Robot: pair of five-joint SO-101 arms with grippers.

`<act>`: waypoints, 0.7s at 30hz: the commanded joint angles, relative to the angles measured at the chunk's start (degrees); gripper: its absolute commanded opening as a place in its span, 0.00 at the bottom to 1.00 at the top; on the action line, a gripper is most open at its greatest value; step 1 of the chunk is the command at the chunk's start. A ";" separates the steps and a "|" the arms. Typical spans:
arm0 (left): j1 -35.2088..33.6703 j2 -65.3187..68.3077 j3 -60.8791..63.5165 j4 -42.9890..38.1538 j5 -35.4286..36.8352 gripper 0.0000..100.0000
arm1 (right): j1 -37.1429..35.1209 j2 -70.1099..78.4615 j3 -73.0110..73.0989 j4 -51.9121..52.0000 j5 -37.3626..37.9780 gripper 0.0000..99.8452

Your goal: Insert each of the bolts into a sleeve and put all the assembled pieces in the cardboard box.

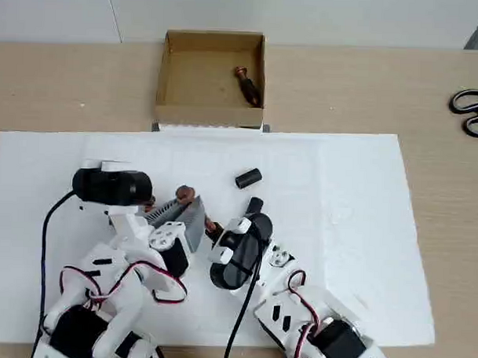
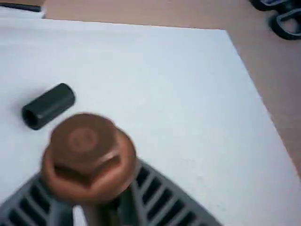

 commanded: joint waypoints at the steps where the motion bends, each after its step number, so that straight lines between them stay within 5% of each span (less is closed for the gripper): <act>1: -5.27 0.00 -0.40 1.32 -2.99 0.00 | 0.92 -0.66 -5.54 -1.36 0.44 0.00; 21: -7.74 0.00 -0.75 -2.02 -3.87 0.00 | 4.62 -0.66 -5.36 -1.45 0.44 0.00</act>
